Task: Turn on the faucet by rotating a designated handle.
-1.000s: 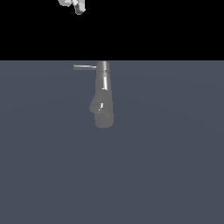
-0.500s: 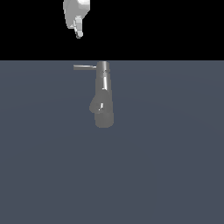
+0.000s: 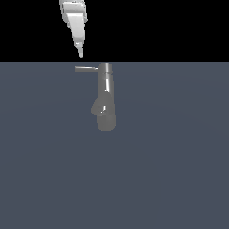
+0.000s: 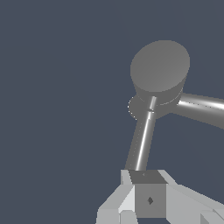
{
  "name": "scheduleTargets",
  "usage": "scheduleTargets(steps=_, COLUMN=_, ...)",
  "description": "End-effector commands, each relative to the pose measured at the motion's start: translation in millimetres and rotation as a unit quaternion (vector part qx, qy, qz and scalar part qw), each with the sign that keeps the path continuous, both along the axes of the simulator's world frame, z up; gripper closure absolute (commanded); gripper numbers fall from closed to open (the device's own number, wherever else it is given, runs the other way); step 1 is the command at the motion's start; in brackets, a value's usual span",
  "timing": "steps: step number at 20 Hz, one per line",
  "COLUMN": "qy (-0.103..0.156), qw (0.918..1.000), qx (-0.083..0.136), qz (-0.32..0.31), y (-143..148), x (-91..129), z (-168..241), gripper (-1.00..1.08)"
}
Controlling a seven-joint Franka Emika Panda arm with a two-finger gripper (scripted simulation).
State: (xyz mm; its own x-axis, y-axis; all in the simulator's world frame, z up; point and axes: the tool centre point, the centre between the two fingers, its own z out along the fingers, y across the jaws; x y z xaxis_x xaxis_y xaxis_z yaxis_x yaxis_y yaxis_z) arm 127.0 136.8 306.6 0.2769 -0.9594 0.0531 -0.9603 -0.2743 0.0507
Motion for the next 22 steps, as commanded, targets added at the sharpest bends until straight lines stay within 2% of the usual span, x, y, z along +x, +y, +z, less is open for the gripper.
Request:
scheduleTargets(steps=1, qy=-0.001, qw=0.9997, qx=0.004, qz=-0.025, y=4.0, x=9.2, z=-14.3, gripper=1.08)
scheduleTargets(steps=10, qy=-0.001, qw=0.9964, qx=0.013, qz=-0.083, y=12.2, x=27.4, z=-48.7, gripper=1.08)
scheduleTargets(steps=22, qy=0.001, qw=0.9948, qx=0.016, qz=-0.101, y=12.5, x=30.8, z=-58.9, gripper=1.08)
